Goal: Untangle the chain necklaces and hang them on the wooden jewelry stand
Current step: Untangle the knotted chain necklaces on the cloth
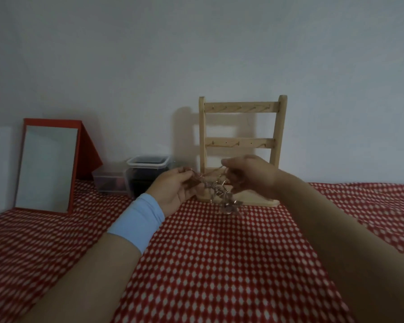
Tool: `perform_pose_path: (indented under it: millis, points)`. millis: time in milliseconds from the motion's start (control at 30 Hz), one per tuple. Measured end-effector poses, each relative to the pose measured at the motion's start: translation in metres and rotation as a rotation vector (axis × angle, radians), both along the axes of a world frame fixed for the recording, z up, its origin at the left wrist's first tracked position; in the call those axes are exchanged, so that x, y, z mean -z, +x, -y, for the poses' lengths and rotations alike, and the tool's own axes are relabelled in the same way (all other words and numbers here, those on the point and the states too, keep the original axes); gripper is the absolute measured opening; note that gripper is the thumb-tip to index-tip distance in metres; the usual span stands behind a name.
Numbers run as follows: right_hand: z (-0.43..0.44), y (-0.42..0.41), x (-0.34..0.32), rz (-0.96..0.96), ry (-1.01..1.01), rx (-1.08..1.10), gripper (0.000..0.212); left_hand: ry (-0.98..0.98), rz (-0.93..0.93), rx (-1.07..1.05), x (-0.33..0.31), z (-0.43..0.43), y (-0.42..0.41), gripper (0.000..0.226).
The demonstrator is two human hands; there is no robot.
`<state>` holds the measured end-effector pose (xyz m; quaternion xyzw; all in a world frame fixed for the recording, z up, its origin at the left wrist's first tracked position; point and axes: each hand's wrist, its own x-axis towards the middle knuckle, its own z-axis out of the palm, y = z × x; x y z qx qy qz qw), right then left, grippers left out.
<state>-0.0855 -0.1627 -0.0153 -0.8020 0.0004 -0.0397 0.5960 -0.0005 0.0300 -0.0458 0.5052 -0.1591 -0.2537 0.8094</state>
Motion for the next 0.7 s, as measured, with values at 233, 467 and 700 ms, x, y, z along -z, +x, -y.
perform_pose_path:
  millis: [233, 467, 700]
  points:
    - [-0.04, 0.022, 0.035, -0.229, -0.534, -0.035, 0.042, 0.884, 0.352, -0.28, 0.049, -0.044, 0.019, 0.029]
    - [-0.061, 0.02, 0.051, -0.264, -0.844, -0.076, 0.041, 1.151, 1.012, 0.09, 0.036, -0.047, 0.006, 0.024]
    - [-0.046, 0.021, 0.058, -0.218, -0.84, -0.057, 0.039, 1.194, 1.068, 0.131, 0.043, -0.038, 0.011, 0.038]
